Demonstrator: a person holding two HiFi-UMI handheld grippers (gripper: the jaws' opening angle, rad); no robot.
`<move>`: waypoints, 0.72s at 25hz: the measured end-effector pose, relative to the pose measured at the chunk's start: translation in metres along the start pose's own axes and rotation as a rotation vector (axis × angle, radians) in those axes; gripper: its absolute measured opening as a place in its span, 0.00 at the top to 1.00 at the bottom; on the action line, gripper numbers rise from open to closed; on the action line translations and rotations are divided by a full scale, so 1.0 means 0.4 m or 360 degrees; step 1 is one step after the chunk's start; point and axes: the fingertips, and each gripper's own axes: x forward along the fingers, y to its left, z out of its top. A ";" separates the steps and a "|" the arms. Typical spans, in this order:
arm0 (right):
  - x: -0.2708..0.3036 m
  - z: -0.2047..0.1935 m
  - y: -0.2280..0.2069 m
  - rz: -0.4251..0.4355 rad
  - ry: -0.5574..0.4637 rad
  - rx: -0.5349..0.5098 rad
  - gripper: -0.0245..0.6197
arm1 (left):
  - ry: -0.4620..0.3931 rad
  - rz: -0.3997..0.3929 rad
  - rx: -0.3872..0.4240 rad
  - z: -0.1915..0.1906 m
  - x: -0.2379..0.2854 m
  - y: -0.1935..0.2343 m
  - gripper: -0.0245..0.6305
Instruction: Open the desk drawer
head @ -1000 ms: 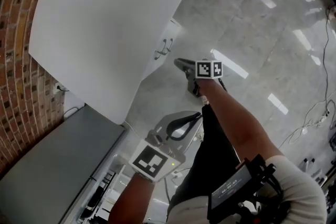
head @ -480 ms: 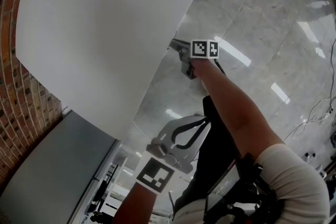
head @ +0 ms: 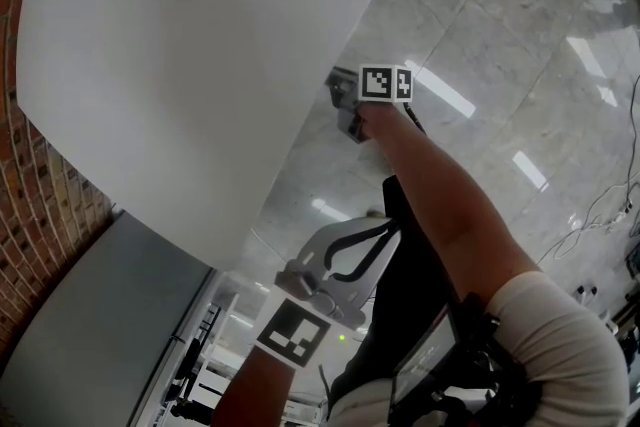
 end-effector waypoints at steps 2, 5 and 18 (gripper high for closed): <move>-0.008 -0.005 0.001 -0.0017 -0.0004 0.0016 0.93 | -0.0003 -0.0002 0.0002 0.001 0.001 -0.004 0.94; -0.040 -0.013 -0.008 -0.0029 -0.0023 0.0051 0.94 | -0.0015 -0.0011 -0.0005 0.011 0.008 -0.017 0.94; -0.241 -0.048 -0.066 -0.0110 -0.0023 0.0059 0.94 | -0.0026 -0.0070 0.0041 0.031 0.046 -0.108 0.94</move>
